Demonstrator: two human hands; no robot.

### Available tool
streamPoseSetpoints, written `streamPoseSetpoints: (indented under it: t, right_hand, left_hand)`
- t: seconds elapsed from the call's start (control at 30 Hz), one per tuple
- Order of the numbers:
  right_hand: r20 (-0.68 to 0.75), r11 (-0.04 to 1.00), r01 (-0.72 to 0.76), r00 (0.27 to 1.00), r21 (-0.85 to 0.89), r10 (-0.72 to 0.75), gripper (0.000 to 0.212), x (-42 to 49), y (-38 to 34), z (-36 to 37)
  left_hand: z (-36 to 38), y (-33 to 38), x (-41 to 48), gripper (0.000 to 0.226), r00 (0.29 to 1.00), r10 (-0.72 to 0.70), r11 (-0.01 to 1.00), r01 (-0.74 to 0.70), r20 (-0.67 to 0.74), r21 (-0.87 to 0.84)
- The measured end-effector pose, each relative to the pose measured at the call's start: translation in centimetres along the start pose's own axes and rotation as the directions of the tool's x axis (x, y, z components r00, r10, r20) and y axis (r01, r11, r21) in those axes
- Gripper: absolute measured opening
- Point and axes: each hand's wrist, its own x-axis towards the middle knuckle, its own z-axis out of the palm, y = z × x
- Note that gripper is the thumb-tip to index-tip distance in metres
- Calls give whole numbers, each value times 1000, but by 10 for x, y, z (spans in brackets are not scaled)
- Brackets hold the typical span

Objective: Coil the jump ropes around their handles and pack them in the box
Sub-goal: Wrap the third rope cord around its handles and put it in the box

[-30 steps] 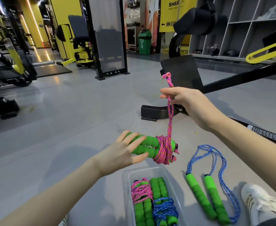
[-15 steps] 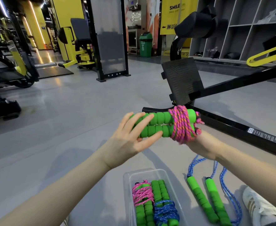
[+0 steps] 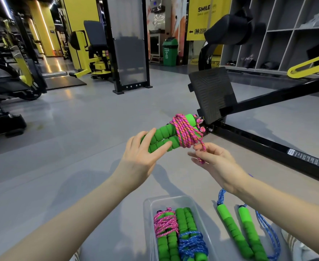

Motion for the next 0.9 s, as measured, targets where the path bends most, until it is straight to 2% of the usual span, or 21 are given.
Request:
streamPoseSetpoints:
  t: [0.07, 0.17, 0.37, 0.53, 0.63, 0.8, 0.87, 0.9]
  right_hand:
    - [-38, 998, -14, 999, 62, 16, 20, -2, 1, 3]
    - [-100, 1000, -11, 995, 20, 12, 22, -5, 1, 4]
    - [-89, 999, -6, 996, -51, 2, 24, -7, 5, 9]
    - [-235, 998, -45, 971, -49, 32, 24, -9, 12, 19]
    - [-266, 987, -43, 964, -153, 1, 17, -11, 20, 21]
    - [-175, 939, 28, 980, -342, -93, 31, -18, 23, 28]
    - [-113, 837, 125, 970, -533, -217, 23, -20, 24, 29]
    - [-65, 738, 191, 951, -647, -303, 17, -20, 23, 28]
  left_hand:
    - [0, 2, 2, 65, 1000, -4, 1000, 4, -10, -13]
    - [-1, 4, 3, 65, 1000, -1, 1000, 1, -11, -31]
    - [-2, 0, 7, 64, 999, 37, 999, -36, 33, -41]
    - [4, -1, -6, 58, 986, 139, 986, -146, 89, 82]
    - [7, -6, -13, 53, 982, 145, 976, -162, 120, 146]
    - [9, -8, -14, 54, 983, 143, 969, -163, 118, 184]
    - [10, -10, -14, 56, 983, 139, 970, -159, 116, 185]
    - [10, -12, -15, 57, 984, 135, 970, -154, 115, 186]
